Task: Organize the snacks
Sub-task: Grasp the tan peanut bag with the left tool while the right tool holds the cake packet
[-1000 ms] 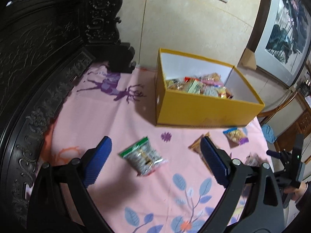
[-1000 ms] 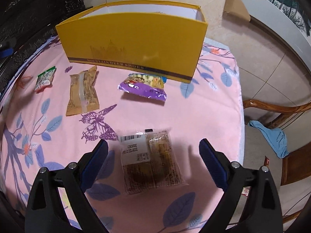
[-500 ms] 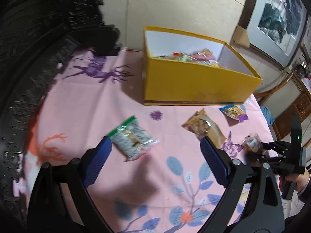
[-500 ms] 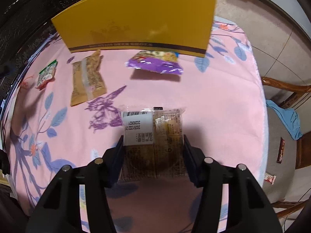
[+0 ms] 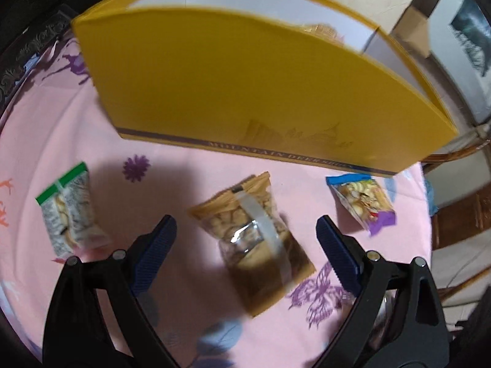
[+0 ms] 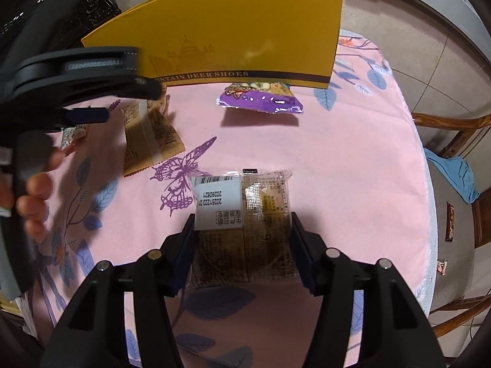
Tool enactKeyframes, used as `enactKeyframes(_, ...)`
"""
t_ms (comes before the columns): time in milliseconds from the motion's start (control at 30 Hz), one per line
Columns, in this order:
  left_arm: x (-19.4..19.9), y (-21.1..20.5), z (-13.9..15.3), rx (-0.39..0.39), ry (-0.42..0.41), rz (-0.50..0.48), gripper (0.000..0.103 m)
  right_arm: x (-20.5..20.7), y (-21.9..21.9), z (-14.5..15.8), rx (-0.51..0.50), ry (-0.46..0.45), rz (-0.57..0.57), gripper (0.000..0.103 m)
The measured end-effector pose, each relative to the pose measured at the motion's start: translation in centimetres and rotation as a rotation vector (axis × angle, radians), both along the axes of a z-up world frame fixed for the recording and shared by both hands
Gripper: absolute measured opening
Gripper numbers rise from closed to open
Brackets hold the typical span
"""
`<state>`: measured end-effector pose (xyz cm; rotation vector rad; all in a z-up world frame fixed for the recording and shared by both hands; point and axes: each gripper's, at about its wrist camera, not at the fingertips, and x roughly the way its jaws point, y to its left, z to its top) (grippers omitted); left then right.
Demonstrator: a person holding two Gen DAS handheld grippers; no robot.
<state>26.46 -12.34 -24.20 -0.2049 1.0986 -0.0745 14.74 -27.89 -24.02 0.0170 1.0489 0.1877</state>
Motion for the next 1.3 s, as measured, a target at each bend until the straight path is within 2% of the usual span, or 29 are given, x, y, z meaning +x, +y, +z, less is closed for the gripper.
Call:
enactKeyframes(133,0.2,-1.1,-1.6,0.042,0.046,0.041,0.094,-0.2,-0.1,0.0,0.007,-0.012,-0.001,0.06)
enactKeyframes(367,0.1,-3.6,-2.3,0.186,0.013,-0.021,0.095,-0.5,0.2,-0.1,-0.003,-0.031,0.005,0.063)
enactKeyframes(433,-0.3,-3.5,-2.2,0.187,-0.006,-0.031,0.089,-0.4,0.2,-0.1,-0.004,-0.033,0.005,0.064)
enactKeyframes(567,-1.6,-3.1,-1.8,0.19,-0.05,-0.081,0.061,-0.4,0.2,-0.1,0.002,-0.036,-0.003,0.064)
enactKeyframes(633,-2.0,-2.8,-1.7,0.179,-0.06,-0.115,0.055,-0.5,0.3,-0.1,-0.002,-0.035,-0.003,0.064)
enactKeyframes(667,-2.3,-2.7,-1.7,0.175,-0.07,-0.129,0.049,-0.5,0.4,-0.1,-0.004,-0.035,-0.003,0.064)
enactKeyframes(833,-4.1,-1.8,-1.5,0.132,-0.087,-0.173,0.047,-0.9,0.6,0.0,-0.022,-0.038,-0.007,0.062)
enactKeyframes(1067,-7.2,0.5,-1.7,0.116,-0.099,-0.224,0.047,-1.6,0.9,0.2,0.005,-0.017,0.005,0.056)
enactKeyframes(1167,-9.2,2.2,-1.0,0.092,-0.112,-0.228,0.047,-2.4,1.5,0.7,0.037,-0.01,0.018,0.056)
enactKeyframes(1300,-10.7,3.4,0.4,0.103,-0.152,-0.239,0.047,-2.9,2.5,1.9,0.065,-0.029,0.04,0.056)
